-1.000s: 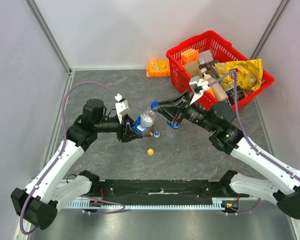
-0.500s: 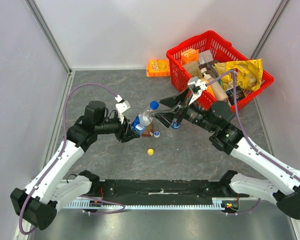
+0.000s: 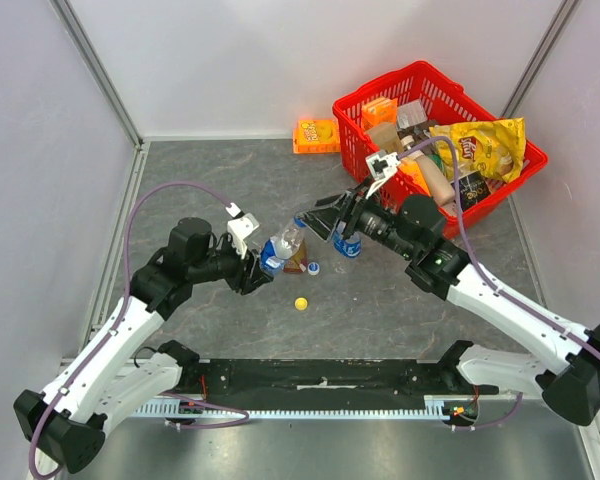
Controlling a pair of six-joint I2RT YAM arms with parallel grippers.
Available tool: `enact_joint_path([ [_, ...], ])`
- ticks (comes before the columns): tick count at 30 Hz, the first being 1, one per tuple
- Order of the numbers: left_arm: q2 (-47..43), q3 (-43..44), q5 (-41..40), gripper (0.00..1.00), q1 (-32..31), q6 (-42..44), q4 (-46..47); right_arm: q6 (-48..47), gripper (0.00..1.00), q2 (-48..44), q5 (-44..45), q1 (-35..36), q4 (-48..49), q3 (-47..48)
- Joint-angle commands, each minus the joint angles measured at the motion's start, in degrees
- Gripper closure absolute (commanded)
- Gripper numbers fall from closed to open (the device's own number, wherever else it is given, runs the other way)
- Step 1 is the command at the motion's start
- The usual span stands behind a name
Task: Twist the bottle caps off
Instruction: Unscrew the bottle cap from the plastic bottle.
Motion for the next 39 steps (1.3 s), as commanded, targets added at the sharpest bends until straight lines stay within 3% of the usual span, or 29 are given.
enact_joint_path([
  [1, -0.7, -0.2, -3.1, 0.76, -0.3, -1.7, 2.9, 3.1, 0.2, 2.2, 2.8, -0.2, -1.1, 2.7],
  [6, -0.4, -0.1, -2.8, 0.77, -0.3, -1.5, 2.9, 4.5, 0.41, 4.1, 1.5, -0.2, -0.2, 2.5],
  [17, 0.5, -0.2, -3.1, 0.77, -0.4, -1.7, 3.1, 6.3, 0.58, 6.4, -0.5, 0.0, 2.6, 1.3],
  [25, 0.4, -0.2, -3.2, 0.77, -0.3, -1.7, 3.1, 7.0, 0.53, 7.4, -2.1, 0.0, 3.7, 0.7],
  [33, 0.3, -0.4, -2.7, 0.77, -0.3, -1.7, 3.2, 7.9, 0.63, 6.5, -2.0, 0.0, 5.8, -0.5],
  [39, 0.6, -0.4, -2.5, 0.77, -0.3, -1.6, 3.3, 10.2, 0.47, 6.3, -3.4, 0.0, 9.9, -2.1],
])
